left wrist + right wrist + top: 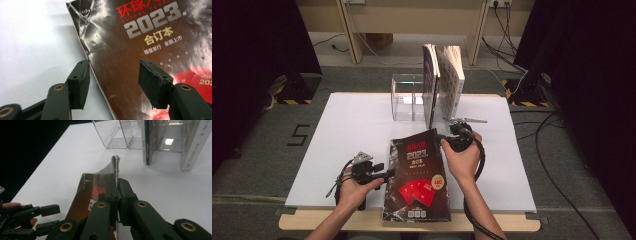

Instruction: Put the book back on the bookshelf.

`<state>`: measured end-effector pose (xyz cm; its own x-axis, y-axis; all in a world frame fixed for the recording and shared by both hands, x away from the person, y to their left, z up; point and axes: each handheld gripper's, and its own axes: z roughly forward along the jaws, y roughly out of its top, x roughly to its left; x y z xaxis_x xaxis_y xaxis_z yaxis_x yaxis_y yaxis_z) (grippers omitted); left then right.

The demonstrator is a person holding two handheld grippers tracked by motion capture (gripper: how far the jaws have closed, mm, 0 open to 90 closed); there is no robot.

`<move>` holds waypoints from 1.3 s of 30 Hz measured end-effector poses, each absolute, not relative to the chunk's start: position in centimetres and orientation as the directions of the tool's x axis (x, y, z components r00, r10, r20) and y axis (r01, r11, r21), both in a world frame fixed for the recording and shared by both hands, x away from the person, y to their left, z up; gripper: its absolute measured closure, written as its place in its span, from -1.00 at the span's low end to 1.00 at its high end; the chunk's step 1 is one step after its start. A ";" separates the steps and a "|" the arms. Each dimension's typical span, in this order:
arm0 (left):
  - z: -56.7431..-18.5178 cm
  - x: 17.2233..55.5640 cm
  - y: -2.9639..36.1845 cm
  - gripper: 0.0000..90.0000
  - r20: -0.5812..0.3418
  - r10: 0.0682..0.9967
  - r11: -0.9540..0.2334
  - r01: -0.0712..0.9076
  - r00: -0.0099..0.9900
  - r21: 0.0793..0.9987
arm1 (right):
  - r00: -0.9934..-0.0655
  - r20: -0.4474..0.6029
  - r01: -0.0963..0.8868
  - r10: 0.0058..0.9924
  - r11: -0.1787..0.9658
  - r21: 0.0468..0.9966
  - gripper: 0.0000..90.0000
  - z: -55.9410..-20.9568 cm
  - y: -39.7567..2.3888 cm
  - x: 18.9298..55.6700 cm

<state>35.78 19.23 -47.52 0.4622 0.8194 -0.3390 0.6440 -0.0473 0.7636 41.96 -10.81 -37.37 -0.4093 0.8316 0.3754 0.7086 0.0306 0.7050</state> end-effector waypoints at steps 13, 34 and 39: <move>-47.0 35.7 19.4 -0.07 -0.344 0.816 -0.038 0.637 0.464 0.770 | -0.436 0.322 0.617 0.840 0.018 0.787 0.95 -34.2 -9.7 41.9; -47.0 35.8 19.6 -0.08 -0.345 0.815 -0.039 0.639 0.464 0.768 | -0.443 0.288 0.531 0.849 -0.011 0.847 0.95 -31.6 -8.0 42.3; -47.0 35.8 19.7 -0.08 -0.349 0.814 -0.035 0.638 0.464 0.769 | -0.443 0.273 0.506 0.854 -0.013 0.862 0.95 -30.9 -7.4 42.5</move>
<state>35.80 19.65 -47.02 0.4640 0.8143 -0.3487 0.6385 -0.0346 0.7689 42.54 -7.40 -30.95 -0.4432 0.8538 0.2733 0.5060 -0.0134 0.8624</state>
